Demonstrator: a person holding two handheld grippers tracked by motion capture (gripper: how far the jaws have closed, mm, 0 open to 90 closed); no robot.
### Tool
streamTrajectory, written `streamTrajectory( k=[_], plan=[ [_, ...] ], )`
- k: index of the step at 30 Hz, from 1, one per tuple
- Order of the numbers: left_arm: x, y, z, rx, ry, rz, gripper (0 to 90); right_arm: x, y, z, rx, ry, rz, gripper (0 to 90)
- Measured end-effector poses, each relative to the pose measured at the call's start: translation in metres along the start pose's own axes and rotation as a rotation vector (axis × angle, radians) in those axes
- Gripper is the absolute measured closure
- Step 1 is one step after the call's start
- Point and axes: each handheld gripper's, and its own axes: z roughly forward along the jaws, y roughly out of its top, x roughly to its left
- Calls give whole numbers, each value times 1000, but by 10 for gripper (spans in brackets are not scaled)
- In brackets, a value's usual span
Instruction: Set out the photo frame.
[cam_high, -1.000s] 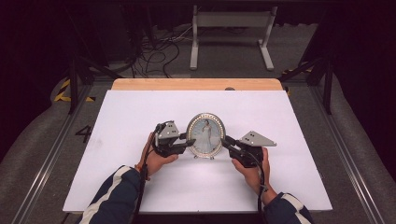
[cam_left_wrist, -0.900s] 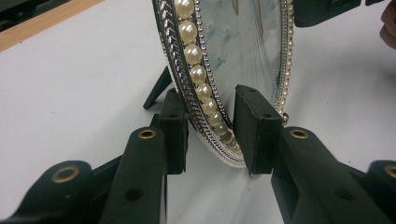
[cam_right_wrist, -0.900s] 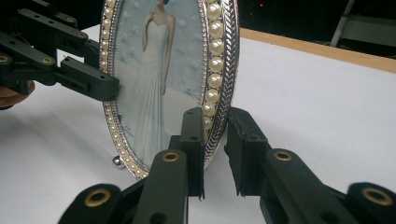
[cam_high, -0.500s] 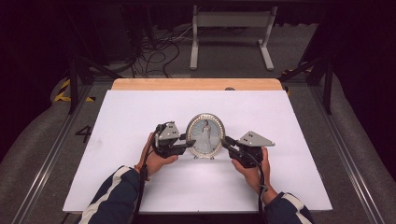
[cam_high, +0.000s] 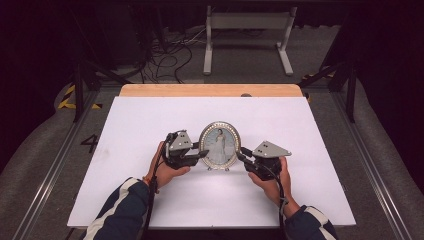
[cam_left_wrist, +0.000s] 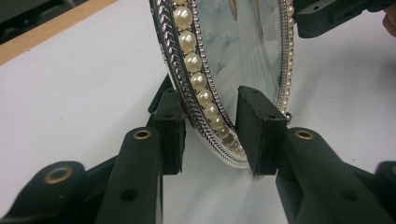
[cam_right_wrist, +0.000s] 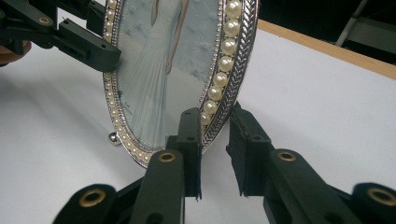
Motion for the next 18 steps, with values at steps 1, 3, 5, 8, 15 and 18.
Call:
streamTrajectory(
  k=[1, 3, 5, 8, 15, 18],
  plan=[
    [0, 0, 0, 1, -2, 1, 617, 0, 0, 0, 0, 0, 0, 729],
    [0, 0, -1, 7, -8, 10, 565, 0, 0, 0, 7, 1, -10, 692],
    [-1, 0, -2, 20, 4, 21, 519, -1, 1, 0, 15, 15, -21, 639],
    [0, 0, -4, 37, 27, 28, 432, -1, 1, 0, 28, 11, -40, 573],
    [-4, -2, -6, 89, 87, 53, 199, -5, 0, 4, 71, 0, -34, 330],
    [-4, -3, -5, 97, 92, 53, 141, -7, 0, 6, 87, 22, -41, 246]
  ],
)
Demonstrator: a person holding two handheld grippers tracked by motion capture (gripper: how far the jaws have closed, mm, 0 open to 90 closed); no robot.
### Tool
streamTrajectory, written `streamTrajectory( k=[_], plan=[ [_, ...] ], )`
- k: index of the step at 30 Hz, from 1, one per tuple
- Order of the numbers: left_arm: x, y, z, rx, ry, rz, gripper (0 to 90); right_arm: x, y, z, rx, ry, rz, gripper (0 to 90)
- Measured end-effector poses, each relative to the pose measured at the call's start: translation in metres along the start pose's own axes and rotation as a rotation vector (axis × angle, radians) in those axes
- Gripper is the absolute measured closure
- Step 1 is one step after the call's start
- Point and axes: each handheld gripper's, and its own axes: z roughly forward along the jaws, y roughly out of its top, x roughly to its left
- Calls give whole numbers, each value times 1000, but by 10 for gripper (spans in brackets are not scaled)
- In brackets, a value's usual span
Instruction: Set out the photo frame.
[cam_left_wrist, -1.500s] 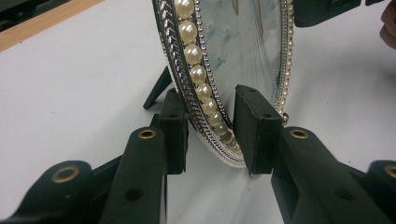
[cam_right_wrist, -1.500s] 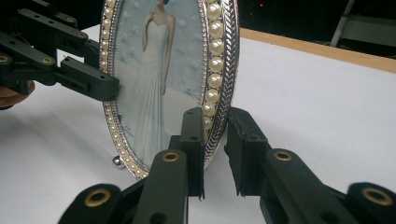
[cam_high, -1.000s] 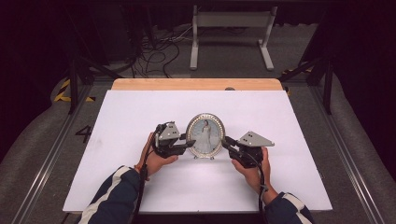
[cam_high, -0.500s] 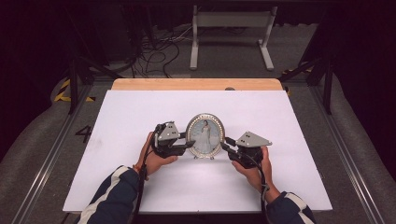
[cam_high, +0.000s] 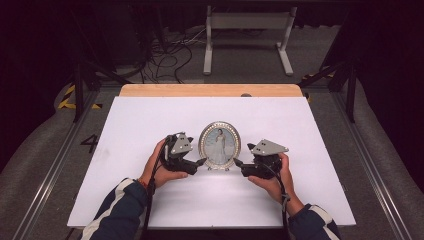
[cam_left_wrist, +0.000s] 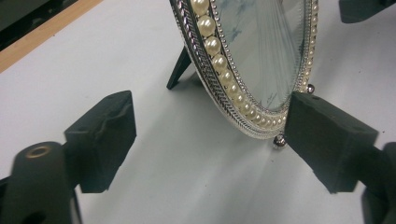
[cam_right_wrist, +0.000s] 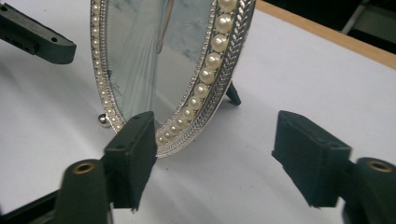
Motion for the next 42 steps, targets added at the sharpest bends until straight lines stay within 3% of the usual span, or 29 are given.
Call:
streamTrajectory(
  k=[2, 3, 6, 18, 25, 32, 42],
  plan=[
    [0, -1, -1, 6, -18, -7, 89, -2, -1, 2, 17, 37, 3, 134],
    [1, -2, -2, 6, -31, 0, 75, -2, -2, 3, 25, 51, 11, 127],
    [0, -5, -3, 8, -38, 3, 47, -2, -3, 6, 59, 43, -16, 76],
    [-2, -7, -8, -15, -2, 33, 56, -1, -2, 3, 56, 13, -39, 96],
    [-2, -11, -12, -25, -7, 39, 61, -1, -2, 0, 61, 4, -57, 100],
    [-3, -15, -16, -33, -15, 50, 62, -2, -1, -5, 88, -46, -117, 101],
    [0, -22, -24, -41, 8, 38, 62, -5, -4, -11, 83, -48, -109, 109]
  ],
)
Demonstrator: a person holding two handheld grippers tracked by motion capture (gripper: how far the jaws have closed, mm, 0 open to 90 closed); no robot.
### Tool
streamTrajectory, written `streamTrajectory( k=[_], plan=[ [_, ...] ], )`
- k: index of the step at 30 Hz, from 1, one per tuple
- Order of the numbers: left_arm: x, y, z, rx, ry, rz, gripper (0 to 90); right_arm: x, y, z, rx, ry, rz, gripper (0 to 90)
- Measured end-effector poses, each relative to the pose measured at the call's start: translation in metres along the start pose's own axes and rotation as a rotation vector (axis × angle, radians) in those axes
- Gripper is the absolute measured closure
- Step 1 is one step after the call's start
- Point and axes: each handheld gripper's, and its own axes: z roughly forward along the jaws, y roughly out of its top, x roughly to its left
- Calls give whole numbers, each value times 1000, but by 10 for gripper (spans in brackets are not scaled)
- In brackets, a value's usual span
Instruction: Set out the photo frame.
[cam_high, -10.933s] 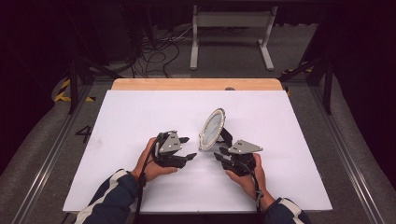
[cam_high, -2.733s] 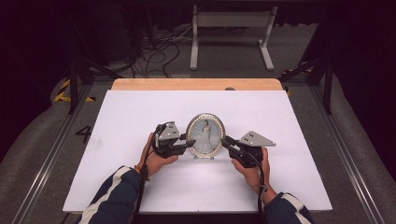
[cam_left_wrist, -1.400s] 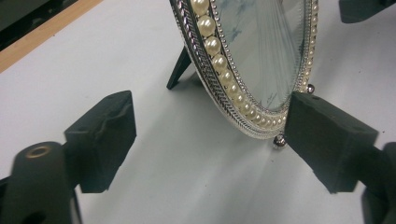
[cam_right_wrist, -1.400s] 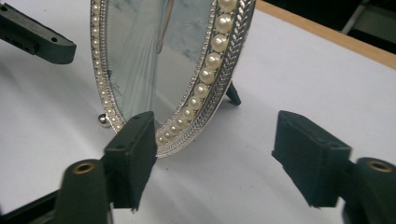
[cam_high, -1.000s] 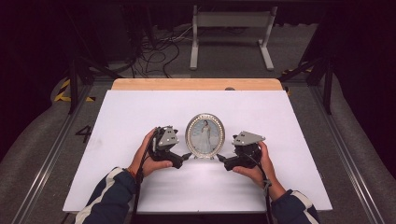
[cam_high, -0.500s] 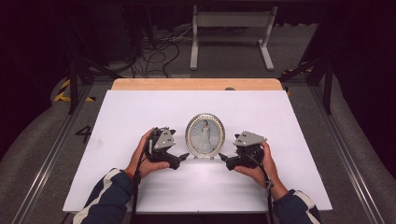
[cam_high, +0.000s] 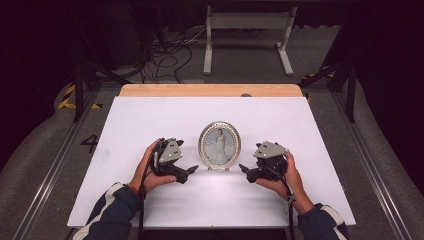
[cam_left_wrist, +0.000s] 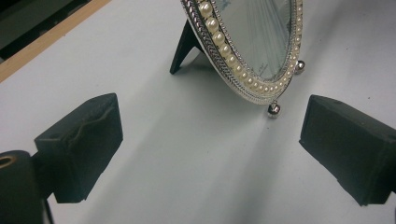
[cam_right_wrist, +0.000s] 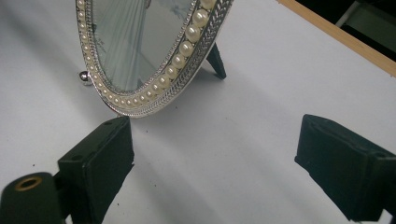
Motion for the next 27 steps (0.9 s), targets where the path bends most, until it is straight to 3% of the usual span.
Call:
streamTrajectory(
  k=[19, 27],
  plan=[
    [3, -13, -17, 6, 21, -7, 62, -6, -17, -13, 18, -27, -4, 106],
    [3, -22, -28, 5, 51, -7, 66, -9, -24, -18, 21, -42, 7, 106]
  ],
)
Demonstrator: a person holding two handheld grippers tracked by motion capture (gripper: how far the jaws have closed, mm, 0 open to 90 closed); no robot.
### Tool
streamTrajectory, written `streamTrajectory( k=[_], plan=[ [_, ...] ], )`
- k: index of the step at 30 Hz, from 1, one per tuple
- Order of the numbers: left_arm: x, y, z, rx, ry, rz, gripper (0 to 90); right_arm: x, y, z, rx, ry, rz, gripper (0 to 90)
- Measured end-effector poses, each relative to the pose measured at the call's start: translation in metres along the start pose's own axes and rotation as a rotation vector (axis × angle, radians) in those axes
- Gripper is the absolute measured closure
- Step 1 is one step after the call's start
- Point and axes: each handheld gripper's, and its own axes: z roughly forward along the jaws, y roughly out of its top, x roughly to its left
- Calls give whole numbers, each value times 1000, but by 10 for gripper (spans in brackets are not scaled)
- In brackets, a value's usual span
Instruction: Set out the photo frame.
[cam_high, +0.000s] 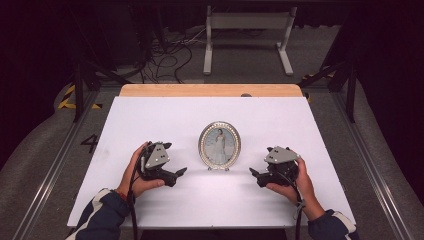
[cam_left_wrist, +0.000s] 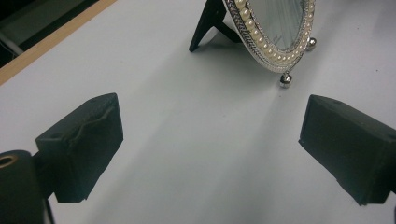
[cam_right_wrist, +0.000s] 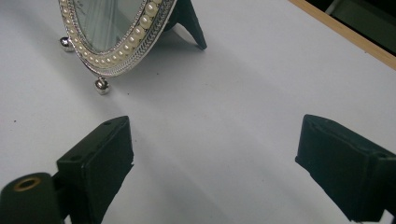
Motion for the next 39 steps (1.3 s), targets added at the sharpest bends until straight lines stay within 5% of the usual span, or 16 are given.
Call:
streamTrajectory(
  k=[19, 39],
  plan=[
    [4, -20, -18, 27, 32, -4, 67, -8, -20, -19, -14, -46, 17, 110],
    [13, -53, -48, 49, 64, -58, 68, -16, -44, -37, -16, -68, 39, 107]
  ],
)
